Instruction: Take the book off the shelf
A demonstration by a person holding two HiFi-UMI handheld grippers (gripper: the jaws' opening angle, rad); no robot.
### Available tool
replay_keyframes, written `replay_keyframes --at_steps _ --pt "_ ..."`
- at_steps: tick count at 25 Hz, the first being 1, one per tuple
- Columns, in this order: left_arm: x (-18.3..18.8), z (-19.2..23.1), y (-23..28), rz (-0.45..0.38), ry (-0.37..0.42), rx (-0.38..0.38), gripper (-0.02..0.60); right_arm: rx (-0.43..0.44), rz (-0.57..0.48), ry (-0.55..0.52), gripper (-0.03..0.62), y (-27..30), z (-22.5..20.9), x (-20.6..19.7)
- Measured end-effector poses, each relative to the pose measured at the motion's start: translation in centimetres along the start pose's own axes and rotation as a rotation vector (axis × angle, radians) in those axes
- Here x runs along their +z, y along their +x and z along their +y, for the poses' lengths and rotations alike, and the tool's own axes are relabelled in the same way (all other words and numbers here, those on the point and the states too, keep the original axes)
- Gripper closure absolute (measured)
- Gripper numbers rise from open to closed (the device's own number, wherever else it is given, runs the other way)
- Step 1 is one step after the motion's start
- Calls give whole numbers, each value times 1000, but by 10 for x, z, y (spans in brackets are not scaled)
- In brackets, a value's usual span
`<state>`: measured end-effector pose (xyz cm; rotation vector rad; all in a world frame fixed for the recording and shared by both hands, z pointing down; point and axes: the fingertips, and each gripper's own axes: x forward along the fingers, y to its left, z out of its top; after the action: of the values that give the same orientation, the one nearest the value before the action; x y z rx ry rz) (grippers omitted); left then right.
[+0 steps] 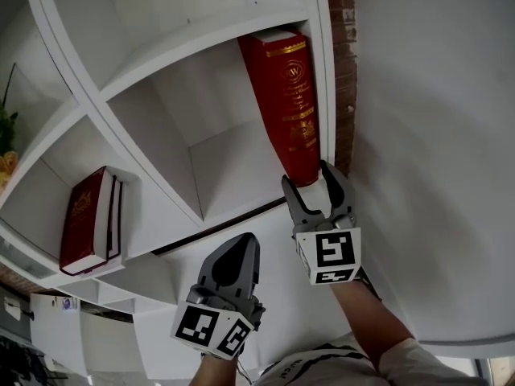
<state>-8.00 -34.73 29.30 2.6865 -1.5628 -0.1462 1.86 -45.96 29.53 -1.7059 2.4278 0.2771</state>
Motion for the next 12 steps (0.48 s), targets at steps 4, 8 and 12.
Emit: replay_keyframes --at_steps 4,8,12 --pt "2 0 4 13 1 15 571 -14 12 -15 316 10 -1 0" --pt "1 1 4 14 5 15 571 -27 11 21 338 9 -3 0" --pt "2 -4 12 20 -6 -10 571 -12 24 30 339 4 0 3"
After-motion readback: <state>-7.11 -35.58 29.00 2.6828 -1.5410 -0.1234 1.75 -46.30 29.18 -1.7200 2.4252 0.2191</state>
